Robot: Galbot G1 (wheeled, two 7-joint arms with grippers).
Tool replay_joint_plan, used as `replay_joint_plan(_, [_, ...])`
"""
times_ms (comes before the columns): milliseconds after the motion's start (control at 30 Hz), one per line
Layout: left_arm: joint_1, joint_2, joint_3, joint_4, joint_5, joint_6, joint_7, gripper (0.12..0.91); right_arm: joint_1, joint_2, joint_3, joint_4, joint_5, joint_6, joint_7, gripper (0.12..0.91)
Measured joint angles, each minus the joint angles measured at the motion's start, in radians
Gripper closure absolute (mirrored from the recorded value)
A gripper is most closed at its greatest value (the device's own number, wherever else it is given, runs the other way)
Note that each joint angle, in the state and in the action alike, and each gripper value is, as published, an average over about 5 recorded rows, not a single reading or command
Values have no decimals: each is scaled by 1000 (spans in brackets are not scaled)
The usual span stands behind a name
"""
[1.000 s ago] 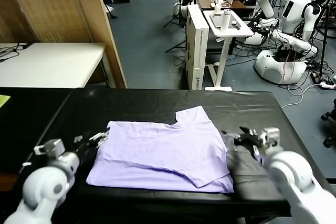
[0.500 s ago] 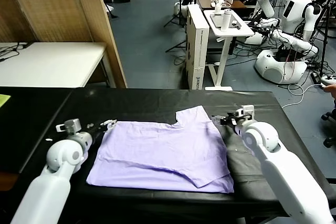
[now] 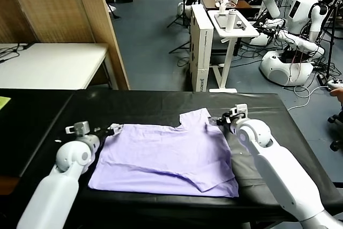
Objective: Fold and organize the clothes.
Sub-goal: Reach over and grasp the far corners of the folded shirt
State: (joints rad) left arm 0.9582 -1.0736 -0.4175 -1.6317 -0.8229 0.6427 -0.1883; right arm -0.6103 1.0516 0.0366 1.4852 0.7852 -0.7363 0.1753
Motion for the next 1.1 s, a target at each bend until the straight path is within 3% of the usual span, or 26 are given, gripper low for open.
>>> replay_joint_plan(333, [-10, -11, 0, 25, 17, -17, 10, 358, -8, 6, -7, -6, -6, 0, -4, 501])
replay_joint_plan(500, [-10, -11, 0, 33, 20, -25, 13, 580, -9, 10, -6, -10, -8, 0, -7, 625])
replay_joint_plan(567, [-9, -11, 0, 34, 21, -26, 15, 693, -10, 10, -6, -10, -9, 0, -11, 710])
replay_joint_plan(667, [-7, -11, 0, 34, 23, -27, 21, 793, -13, 10, -4, -9, -13, 0, -23, 829])
replay_joint_plan(867, [-9, -13, 1, 34, 31, -35, 35, 874, -23, 9, 6, 2, -21, 0, -36, 887])
replay_joint_plan(1100, [-11, -21, -7, 28, 29, -48, 34, 882, -45, -5, 36, 38, 14, 68, -38, 887])
